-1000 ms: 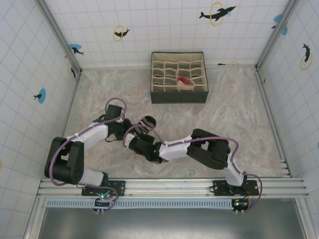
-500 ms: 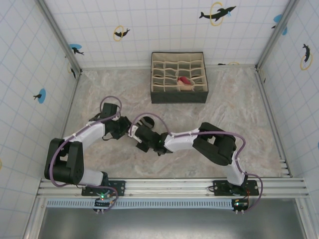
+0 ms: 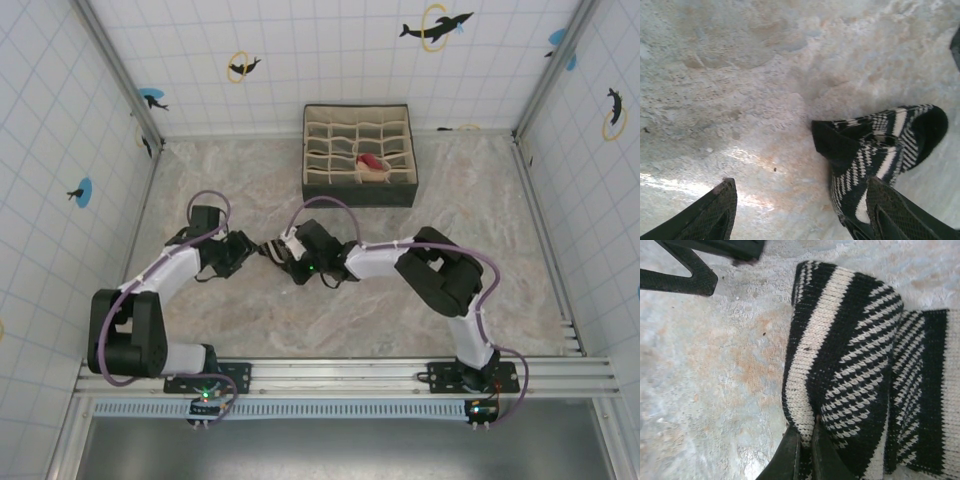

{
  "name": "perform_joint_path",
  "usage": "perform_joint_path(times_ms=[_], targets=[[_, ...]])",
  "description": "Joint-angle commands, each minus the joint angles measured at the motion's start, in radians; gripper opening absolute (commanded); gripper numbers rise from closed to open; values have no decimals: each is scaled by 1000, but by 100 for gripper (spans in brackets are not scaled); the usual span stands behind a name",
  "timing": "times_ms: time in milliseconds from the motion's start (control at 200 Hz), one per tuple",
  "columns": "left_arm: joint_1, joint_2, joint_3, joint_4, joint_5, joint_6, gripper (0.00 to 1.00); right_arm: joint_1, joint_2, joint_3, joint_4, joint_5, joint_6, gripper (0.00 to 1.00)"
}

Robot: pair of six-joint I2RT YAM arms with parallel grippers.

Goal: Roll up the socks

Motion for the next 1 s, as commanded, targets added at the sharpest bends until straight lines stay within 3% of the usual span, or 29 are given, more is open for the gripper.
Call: perform_joint_path(times_ms=[0, 255, 435, 686, 996], targets=[[4, -31, -23, 41, 57, 9, 69, -62, 56, -58, -95, -238, 135, 0], [0, -48, -109, 177, 161, -40, 66, -136, 84, -58, 28, -439, 326, 0], [-40, -27, -127, 255, 167, -70, 63, -172, 135, -11, 60, -558, 466, 0], [-107, 62, -127, 395, 168, -122, 60, -204, 153, -31, 177, -621, 616, 0], [-166, 160, -123, 506, 130, -165, 59, -207, 160, -36, 176, -625, 622, 0]])
